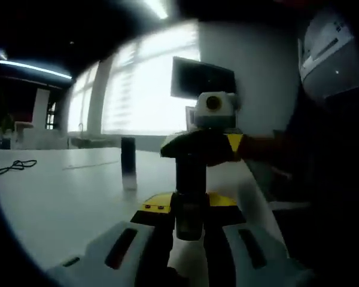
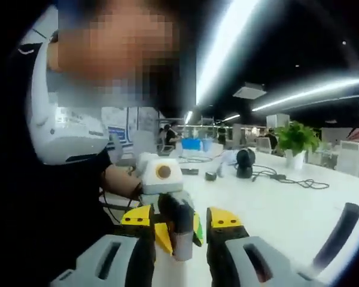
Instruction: Pick up cosmetic bottle twist off cap place on table pick up cap screw tight cap place on table
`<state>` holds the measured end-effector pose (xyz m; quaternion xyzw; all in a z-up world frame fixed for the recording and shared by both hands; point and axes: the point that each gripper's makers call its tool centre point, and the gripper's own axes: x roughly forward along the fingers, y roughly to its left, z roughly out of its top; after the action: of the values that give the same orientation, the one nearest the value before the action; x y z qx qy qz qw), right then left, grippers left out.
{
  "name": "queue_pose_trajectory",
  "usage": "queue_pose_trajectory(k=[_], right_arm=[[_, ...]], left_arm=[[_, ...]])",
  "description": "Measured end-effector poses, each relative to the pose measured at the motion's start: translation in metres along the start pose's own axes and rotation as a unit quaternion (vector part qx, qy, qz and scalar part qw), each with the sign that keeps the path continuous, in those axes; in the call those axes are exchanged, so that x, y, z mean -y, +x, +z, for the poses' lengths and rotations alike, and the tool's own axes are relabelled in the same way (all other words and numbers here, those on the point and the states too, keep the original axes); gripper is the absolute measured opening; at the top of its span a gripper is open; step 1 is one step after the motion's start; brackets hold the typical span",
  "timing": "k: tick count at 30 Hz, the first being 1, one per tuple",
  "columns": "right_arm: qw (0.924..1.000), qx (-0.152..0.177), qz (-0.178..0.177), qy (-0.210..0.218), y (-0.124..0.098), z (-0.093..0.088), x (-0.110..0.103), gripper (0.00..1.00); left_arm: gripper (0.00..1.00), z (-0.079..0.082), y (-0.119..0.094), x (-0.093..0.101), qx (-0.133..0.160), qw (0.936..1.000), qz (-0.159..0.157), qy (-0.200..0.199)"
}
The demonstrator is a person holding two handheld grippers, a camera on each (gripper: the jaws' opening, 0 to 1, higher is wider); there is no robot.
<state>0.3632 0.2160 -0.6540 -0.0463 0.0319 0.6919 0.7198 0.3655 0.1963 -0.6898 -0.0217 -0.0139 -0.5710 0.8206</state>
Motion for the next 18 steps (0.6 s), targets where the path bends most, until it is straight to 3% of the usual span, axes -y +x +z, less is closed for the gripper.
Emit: queue_pose_trajectory(k=[5,8,18], right_arm=[[0.9993,-0.006,0.036,0.010,0.006,-0.003,-0.003,0.24],[0.9991,-0.008,0.040,0.013,0.009,-0.005,0.002,0.18],[0.9983,-0.017,0.053,0.017,0.016,-0.014,-0.003,0.16]], left_arm=[[0.09,0.003,-0.001,0.004,0.007,0.9998,-0.011,-0.016],[0.09,0.003,-0.001,0.005,0.005,0.9999,-0.011,-0.010],[0.09,0.003,-0.001,0.002,0.007,0.9998,-0.012,-0.016]])
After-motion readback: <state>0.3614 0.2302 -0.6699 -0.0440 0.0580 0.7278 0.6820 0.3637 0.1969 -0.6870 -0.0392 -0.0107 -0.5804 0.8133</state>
